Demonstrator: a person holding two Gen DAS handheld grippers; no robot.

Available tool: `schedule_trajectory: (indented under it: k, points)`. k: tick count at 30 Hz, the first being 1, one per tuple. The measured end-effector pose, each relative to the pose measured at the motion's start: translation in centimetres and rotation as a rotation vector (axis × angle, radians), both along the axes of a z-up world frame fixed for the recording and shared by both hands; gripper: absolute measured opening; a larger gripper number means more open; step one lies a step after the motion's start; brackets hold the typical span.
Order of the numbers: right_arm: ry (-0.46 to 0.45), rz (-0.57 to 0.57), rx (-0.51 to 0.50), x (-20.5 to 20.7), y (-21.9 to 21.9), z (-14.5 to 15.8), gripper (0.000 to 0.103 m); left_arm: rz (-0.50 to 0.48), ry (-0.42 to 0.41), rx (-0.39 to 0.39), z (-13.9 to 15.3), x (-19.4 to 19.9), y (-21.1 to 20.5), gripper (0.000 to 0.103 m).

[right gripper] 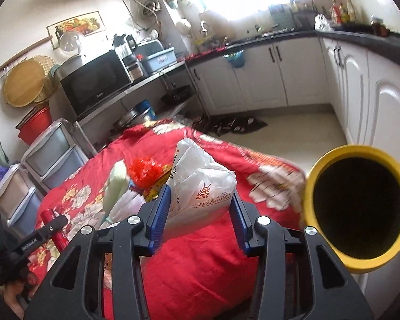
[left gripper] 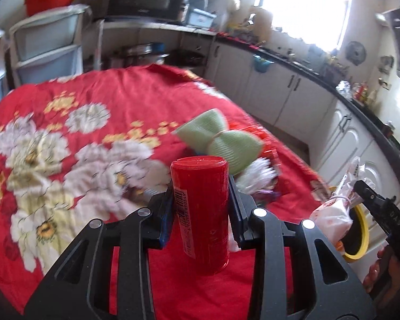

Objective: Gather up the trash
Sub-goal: 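Carry the red cylinder and white bag in both grippers over the yellow-rimmed bin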

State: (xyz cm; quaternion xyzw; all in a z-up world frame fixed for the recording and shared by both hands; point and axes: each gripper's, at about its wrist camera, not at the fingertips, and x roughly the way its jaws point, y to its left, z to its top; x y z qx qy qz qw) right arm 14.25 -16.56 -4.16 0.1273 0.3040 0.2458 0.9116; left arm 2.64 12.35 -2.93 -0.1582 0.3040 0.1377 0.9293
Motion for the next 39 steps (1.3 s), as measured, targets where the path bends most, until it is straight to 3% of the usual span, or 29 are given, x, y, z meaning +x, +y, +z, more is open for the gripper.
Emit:
schedule_trajectory:
  k: [22,39]
  points:
    - [-0.142,-0.274,-0.048,-0.7,-9.8,4.1,0.042,-0.314,-0.108,0.07,3.6,6.4,-11.4,0.028]
    - [-0.171,-0.481,-0.127,-0.5,-16.8,3.7,0.042,-0.481,-0.173,0.076,5.2,10.8,-19.5,0.028]
